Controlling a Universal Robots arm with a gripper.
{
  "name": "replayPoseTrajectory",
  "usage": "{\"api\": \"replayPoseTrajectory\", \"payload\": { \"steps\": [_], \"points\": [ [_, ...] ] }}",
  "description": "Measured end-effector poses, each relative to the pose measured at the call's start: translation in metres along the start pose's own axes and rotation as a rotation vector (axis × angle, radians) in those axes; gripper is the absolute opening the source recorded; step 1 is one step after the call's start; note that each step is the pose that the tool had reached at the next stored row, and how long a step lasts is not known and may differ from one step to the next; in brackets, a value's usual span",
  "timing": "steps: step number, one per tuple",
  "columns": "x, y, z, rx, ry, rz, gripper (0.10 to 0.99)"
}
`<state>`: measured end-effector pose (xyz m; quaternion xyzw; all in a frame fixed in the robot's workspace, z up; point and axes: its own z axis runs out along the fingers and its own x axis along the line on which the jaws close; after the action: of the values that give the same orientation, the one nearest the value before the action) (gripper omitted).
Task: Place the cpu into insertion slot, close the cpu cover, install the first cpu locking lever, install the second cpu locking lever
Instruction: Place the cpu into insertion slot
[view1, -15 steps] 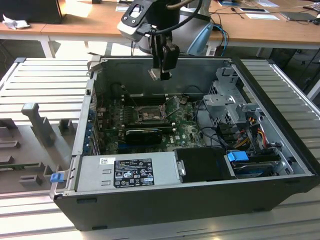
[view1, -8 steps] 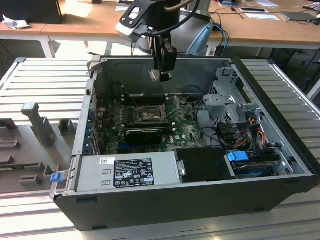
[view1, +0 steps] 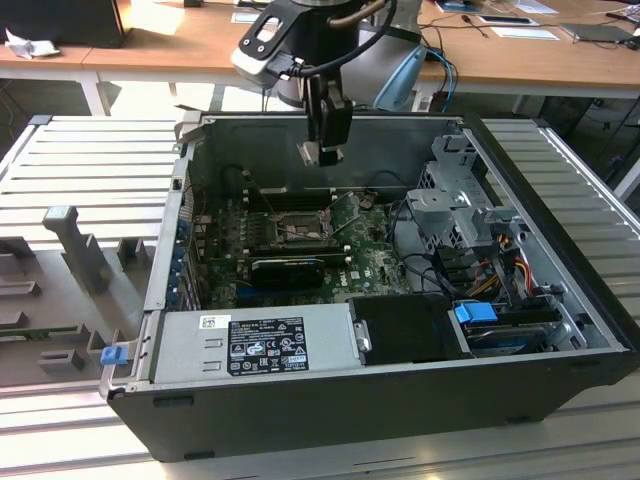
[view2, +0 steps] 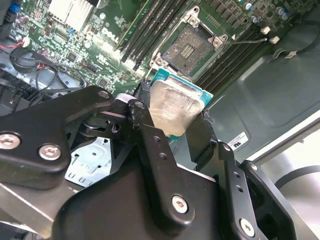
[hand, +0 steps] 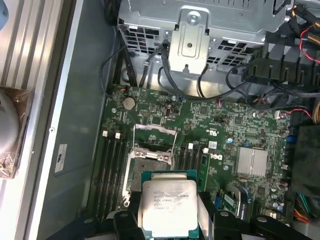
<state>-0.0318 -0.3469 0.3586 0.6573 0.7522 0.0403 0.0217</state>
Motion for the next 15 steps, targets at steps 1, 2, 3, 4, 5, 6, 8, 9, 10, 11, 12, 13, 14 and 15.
{"api": "replayPoseTrajectory", "payload": {
  "steps": [1,2,3,4,5,6,8,9,10,11,12,13,14,15],
  "points": [
    [0.0000,-0.0001,0.0004,0.000,-0.0016,0.019,0.529],
    [-0.0001,-0.0001,0.0007,-0.001,-0.0028,0.033,0.529],
    [0.0000,-0.0001,0.0014,-0.001,-0.0044,0.050,0.529],
    [-0.0001,-0.0002,0.0022,-0.001,-0.0047,0.052,0.529],
    [-0.0001,-0.0003,0.0033,-0.001,-0.0046,0.053,0.529],
    [-0.0001,-0.0004,0.0044,-0.001,-0.0047,0.053,0.529],
    [-0.0001,-0.0005,0.0058,-0.001,-0.0048,0.053,0.529],
    [-0.0002,-0.0006,0.0071,-0.001,-0.0047,0.053,0.529],
    [-0.0002,-0.0006,0.0074,-0.001,-0.0048,0.053,0.529],
    [-0.0002,-0.0008,0.0080,-0.001,-0.0039,0.053,0.529],
    [-0.0002,-0.0009,0.0088,-0.001,-0.0030,0.053,0.529],
    [-0.0002,-0.0011,0.0098,-0.001,-0.0031,0.053,0.529],
    [-0.0002,-0.0014,0.0127,-0.001,-0.0030,0.053,0.529],
    [-0.0002,-0.0015,0.0136,-0.001,-0.0031,0.053,0.529]
  ]
}}
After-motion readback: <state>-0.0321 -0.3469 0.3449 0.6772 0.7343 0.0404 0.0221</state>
